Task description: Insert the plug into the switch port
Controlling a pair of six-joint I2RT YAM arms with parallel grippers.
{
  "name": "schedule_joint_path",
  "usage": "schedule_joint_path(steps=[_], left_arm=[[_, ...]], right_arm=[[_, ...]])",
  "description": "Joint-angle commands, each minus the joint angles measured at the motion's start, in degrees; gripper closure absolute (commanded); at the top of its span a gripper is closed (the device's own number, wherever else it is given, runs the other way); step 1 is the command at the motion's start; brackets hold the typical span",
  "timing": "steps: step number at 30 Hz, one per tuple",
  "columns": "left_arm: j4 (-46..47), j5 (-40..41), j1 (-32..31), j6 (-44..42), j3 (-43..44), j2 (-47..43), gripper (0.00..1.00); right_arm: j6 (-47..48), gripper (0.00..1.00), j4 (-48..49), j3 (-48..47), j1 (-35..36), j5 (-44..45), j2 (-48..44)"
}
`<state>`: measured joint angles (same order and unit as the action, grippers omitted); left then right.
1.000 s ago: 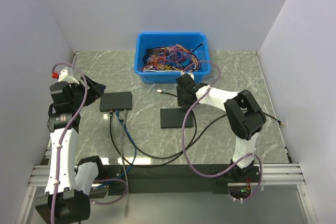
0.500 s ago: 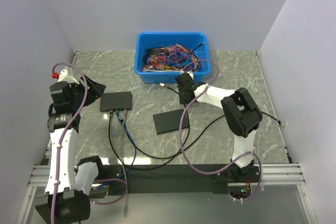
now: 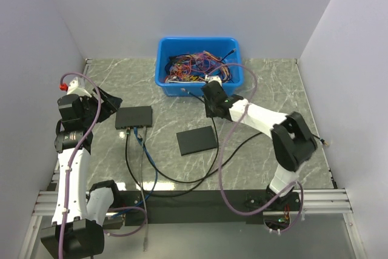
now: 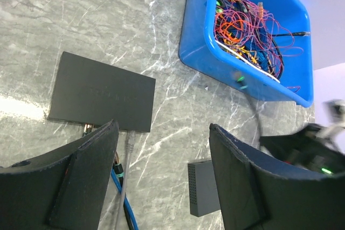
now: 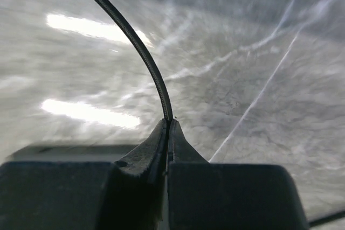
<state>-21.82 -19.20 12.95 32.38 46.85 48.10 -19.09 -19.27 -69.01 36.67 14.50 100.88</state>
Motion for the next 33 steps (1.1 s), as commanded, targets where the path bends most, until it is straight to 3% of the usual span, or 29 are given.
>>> schedule_joint_path(steps=[1, 11, 18, 20, 26, 33], left_arm=[[2.6, -2.1, 0.2, 0.1, 0.0, -1.2, 0.26], [14.7, -13.8, -0.5, 9.9, -3.9, -4.9, 0.25], [36.1, -16.6, -4.7, 22.0, -13.8, -6.4, 0.23], [41.4, -15.9, -8.1, 23.2, -15.3, -5.4, 0.23], [44.7, -8.8, -18.3, 21.1, -13.9, 0.6, 0.25], [44.2, -3.8, -22.3, 19.8, -12.8, 2.7, 0.26]], right_arm=[[2.0, 1.00, -0.5, -1.1, 1.9, 3.3, -8.4], [-0.3, 1.00, 0.4, 5.1, 6.1, -9.3, -20.3], [-2.4, 1.00, 2.8, 5.6, 9.8, -17.0, -24.0], [-3.0, 1.00, 3.4, 4.9, 10.8, -19.2, -24.2], [-3.0, 1.00, 2.7, 1.4, 12.6, -20.5, -22.6], [-3.1, 1.00, 2.5, 0.4, 13.3, -21.4, -22.0]])
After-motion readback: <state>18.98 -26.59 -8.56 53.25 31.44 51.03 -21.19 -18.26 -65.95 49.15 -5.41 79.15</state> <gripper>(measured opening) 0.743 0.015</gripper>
